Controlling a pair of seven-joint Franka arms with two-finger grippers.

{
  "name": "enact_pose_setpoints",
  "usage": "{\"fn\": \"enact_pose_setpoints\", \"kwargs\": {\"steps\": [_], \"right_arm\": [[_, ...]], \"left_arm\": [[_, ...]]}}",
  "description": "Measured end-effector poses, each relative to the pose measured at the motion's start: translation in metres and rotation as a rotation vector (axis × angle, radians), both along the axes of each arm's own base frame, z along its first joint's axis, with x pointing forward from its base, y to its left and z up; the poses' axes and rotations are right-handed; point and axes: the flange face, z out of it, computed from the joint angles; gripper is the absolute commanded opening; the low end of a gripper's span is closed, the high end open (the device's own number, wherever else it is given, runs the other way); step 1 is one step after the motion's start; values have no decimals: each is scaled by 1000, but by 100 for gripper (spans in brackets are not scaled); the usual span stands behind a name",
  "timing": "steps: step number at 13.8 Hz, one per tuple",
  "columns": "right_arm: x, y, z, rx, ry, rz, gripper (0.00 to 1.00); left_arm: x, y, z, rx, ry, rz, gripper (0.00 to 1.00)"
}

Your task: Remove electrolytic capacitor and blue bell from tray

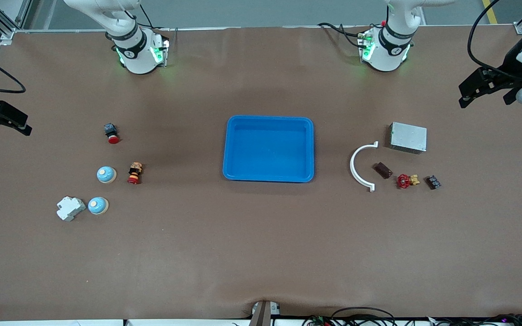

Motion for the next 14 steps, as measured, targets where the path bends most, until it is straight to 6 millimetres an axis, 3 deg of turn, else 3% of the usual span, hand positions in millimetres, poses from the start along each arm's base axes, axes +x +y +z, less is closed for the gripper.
{"fn": "enact_pose_setpoints", "kwargs": {"steps": [14], "right_arm": [[-1, 1, -2, 1, 14, 2, 100]], "left_arm": [[-4, 9, -4, 5, 49, 18, 100]]}}
